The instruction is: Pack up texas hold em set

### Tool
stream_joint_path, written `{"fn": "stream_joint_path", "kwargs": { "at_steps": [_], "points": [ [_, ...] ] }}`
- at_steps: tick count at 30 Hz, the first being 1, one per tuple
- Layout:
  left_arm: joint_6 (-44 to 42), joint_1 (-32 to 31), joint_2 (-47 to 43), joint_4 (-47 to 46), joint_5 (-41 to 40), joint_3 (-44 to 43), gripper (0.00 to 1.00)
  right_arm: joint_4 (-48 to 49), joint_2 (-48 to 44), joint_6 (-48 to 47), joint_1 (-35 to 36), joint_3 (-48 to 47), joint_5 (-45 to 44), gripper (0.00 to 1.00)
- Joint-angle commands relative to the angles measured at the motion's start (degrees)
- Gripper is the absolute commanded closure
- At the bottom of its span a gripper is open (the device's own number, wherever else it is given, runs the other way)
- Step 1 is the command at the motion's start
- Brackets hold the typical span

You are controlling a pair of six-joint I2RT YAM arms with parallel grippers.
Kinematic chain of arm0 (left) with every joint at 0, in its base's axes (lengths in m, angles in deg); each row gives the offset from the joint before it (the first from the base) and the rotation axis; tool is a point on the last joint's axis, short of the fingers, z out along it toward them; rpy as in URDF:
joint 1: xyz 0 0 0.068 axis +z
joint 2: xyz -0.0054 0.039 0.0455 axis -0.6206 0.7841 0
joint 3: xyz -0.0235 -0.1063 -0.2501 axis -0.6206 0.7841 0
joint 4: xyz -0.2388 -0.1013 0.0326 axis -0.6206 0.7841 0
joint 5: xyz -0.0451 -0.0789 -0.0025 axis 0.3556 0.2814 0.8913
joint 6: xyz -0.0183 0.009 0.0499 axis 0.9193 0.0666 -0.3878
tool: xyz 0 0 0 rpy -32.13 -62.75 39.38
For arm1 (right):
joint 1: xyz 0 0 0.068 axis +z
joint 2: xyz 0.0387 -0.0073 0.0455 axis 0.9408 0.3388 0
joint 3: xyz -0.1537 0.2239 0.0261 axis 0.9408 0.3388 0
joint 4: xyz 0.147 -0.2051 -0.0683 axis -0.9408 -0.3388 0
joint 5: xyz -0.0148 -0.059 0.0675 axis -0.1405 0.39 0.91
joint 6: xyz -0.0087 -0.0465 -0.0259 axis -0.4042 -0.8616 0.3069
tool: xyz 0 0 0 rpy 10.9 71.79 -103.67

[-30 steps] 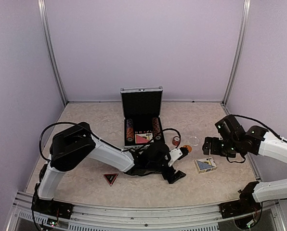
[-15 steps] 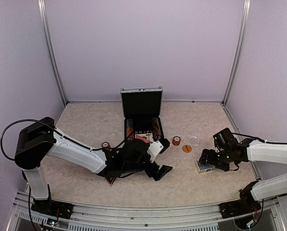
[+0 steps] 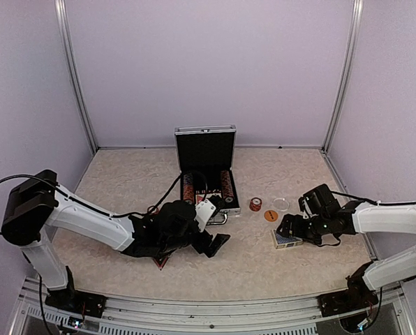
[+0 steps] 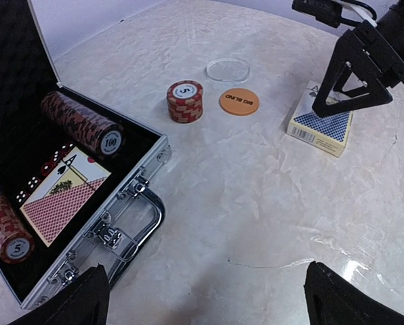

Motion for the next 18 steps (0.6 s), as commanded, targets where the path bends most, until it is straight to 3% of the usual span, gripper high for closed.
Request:
{"fn": "stream_joint_path", "kwargs": {
  "at_steps": [1, 9, 18],
  "points": [
    [-0.78, 0.94, -1.52, 1.00, -0.90, -0.73, 0.01, -1.32, 2.85, -2.01, 0.59, -3.47, -2.98, 0.00],
    [-0.64, 0.65, -1.00, 1.65, -0.08, -1.87, 0.01, 1.44, 7.86, -4.83, 1.09, -5.77, 1.54, 0.00],
    [-1.61, 0.67, -1.37, 2.49, -1.20, -2.14, 0.01, 2.31, 10.79, -5.15, 7.18, -9.03, 4.04, 0.00]
  ]
}}
